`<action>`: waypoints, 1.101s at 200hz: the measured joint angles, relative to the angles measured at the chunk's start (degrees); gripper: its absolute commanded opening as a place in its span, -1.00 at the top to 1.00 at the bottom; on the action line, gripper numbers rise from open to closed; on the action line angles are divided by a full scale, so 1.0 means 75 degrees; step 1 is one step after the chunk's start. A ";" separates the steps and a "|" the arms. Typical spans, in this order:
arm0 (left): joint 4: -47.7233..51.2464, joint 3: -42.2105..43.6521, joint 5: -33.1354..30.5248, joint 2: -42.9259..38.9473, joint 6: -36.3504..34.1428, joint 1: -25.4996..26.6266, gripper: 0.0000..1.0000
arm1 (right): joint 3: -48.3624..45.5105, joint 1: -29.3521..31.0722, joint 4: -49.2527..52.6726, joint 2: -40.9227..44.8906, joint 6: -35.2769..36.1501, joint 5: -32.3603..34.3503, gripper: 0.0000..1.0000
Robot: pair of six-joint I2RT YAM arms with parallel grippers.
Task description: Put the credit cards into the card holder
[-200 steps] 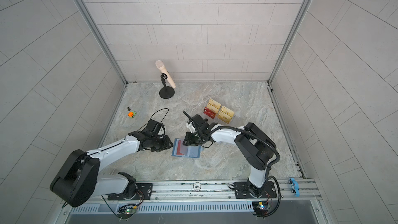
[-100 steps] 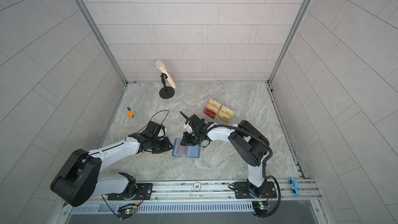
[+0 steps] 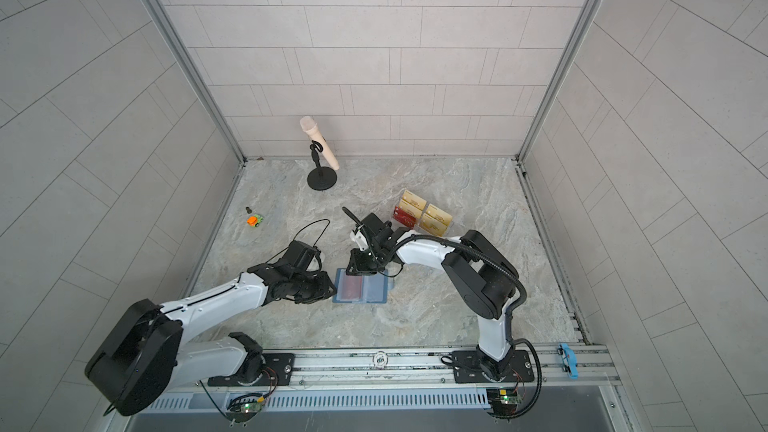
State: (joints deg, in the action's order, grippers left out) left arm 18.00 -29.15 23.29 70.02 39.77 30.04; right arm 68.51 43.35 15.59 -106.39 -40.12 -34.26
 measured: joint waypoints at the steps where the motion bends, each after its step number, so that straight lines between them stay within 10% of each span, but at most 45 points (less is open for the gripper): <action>1: 0.0017 -0.0015 -0.0009 -0.0003 -0.0012 0.0000 0.39 | 0.0023 -0.0012 0.0047 0.0009 0.0035 0.0015 0.35; 103: 0.0353 -0.1827 -0.0283 0.1157 -0.0831 0.0000 0.37 | 0.4701 -0.2060 0.5295 -0.0519 0.4651 0.2608 0.17; 220: 0.0452 -0.1941 -0.0321 0.1454 -0.0973 0.0000 0.34 | 0.7140 -0.2468 0.6863 -0.2923 0.5931 0.3891 0.21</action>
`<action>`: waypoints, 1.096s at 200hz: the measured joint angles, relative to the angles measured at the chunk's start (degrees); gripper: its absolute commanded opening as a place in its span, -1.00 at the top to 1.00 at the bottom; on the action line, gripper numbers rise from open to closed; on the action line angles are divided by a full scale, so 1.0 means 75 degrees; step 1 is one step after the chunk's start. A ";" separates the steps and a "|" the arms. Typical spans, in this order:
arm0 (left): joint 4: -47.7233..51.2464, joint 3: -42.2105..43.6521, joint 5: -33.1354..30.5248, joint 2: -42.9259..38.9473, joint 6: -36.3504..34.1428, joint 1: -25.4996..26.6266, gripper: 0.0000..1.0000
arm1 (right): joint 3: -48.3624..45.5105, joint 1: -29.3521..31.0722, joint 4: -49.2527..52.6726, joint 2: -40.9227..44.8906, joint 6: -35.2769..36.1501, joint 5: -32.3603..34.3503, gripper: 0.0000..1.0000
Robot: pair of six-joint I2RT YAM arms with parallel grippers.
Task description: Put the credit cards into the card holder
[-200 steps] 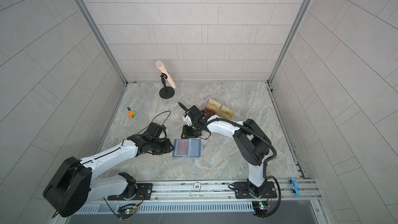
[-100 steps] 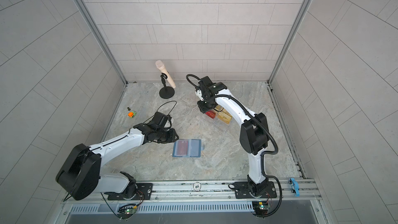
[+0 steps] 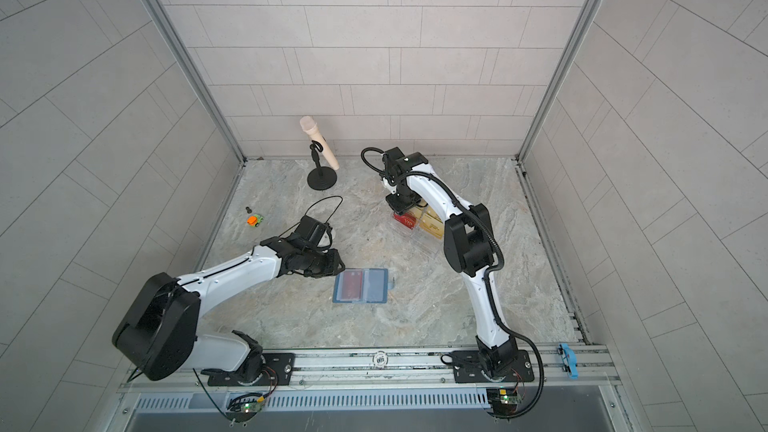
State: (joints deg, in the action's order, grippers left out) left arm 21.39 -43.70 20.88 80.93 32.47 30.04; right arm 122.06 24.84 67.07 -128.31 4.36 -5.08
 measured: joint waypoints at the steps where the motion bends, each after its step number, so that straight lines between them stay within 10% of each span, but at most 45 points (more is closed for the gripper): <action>1: 0.0000 0.0000 0.0003 0.0000 0.0000 0.0000 0.34 | 0.0009 0.0000 0.0006 -0.0003 0.0000 0.0003 0.21; 219: 0.0015 0.0000 0.0009 0.0055 0.0003 0.0000 0.31 | 0.0166 0.0487 0.0184 -0.0458 0.0122 0.0746 0.33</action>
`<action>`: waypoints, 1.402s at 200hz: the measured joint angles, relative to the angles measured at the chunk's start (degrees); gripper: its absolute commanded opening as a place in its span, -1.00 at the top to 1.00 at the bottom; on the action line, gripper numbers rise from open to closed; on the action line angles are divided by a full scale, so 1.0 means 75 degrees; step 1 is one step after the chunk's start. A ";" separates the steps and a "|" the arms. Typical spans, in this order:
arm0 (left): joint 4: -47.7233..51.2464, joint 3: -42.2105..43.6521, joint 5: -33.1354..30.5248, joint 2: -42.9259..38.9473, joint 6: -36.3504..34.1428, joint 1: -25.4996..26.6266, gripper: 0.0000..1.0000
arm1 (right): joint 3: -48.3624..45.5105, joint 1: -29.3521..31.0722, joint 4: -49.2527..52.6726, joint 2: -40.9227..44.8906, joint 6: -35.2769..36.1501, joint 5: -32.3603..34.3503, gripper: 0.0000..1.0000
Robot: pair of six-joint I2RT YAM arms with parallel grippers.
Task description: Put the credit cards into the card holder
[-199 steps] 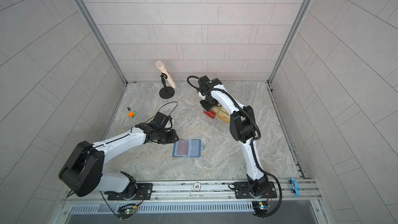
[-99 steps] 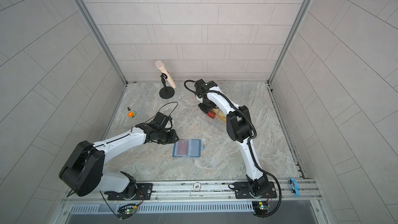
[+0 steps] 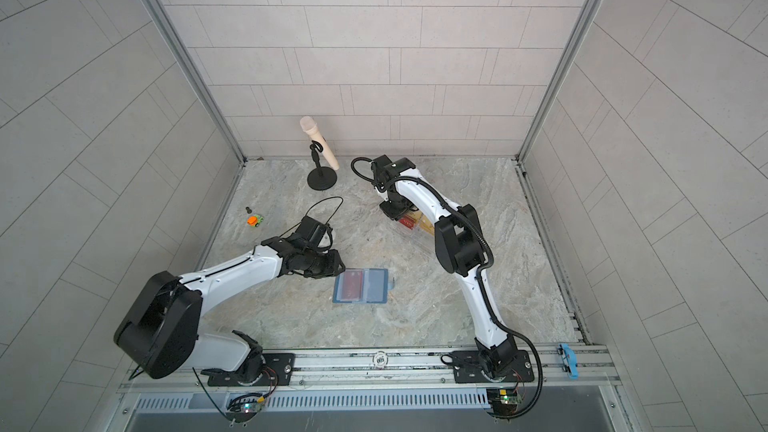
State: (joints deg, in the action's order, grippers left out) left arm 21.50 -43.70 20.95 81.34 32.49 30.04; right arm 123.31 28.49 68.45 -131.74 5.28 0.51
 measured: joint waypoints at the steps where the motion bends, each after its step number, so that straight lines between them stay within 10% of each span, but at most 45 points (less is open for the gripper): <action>1: 0.0003 0.0000 0.0000 0.0000 0.0000 0.0000 0.31 | 0.0000 0.0000 0.0000 0.0000 0.0000 0.0000 0.33; 99: 0.0003 0.0000 0.0000 0.0000 0.0000 0.0000 0.30 | -0.0131 0.0009 -0.0052 0.0000 -0.0058 0.0458 0.75; 280: 0.0160 0.0000 0.0003 0.0000 0.0000 0.0000 0.29 | -0.0131 0.0044 -0.0026 0.0000 0.0154 0.0516 0.94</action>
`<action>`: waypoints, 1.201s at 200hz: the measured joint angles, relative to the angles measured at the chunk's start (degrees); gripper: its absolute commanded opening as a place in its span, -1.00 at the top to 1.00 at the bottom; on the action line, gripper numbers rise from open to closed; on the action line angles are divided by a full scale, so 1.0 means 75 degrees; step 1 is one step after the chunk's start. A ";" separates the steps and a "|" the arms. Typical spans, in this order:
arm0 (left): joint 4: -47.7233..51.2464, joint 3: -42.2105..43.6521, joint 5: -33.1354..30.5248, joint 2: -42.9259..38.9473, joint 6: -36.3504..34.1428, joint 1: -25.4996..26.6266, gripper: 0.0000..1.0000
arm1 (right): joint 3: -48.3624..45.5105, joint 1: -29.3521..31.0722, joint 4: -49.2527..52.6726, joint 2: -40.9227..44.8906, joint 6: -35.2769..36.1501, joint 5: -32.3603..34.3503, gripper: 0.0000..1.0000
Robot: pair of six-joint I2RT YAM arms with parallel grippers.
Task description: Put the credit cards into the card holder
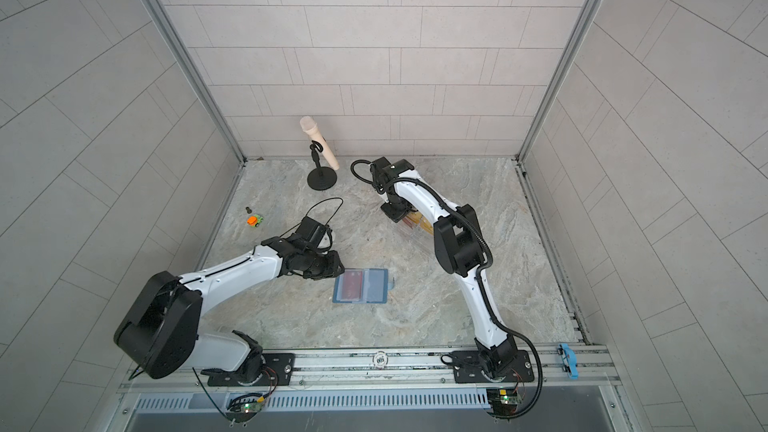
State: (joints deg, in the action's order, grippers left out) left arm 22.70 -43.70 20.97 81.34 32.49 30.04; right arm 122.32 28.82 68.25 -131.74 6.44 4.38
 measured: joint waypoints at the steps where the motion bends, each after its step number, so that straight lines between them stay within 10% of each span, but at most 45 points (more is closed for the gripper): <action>1: 0.0000 0.0000 0.0000 0.0000 0.0000 0.0000 0.30 | 0.0000 0.0000 0.0000 0.0000 0.0000 0.0000 0.94; 145: 0.0181 0.0000 -0.0111 -0.0490 -0.0038 0.0017 0.33 | 0.0067 -0.0038 0.0463 0.1110 -0.0379 -0.0749 1.00; 240: -0.0181 0.0624 -0.0635 -0.1364 -0.0082 0.0519 0.40 | -0.6974 0.0169 -0.4144 0.5217 -0.3949 -0.5208 1.00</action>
State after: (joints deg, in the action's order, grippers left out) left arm 21.34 -39.03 16.21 71.11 31.88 33.93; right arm 70.02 30.09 37.17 -92.62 -23.18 -34.68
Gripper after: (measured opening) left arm 0.306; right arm 0.055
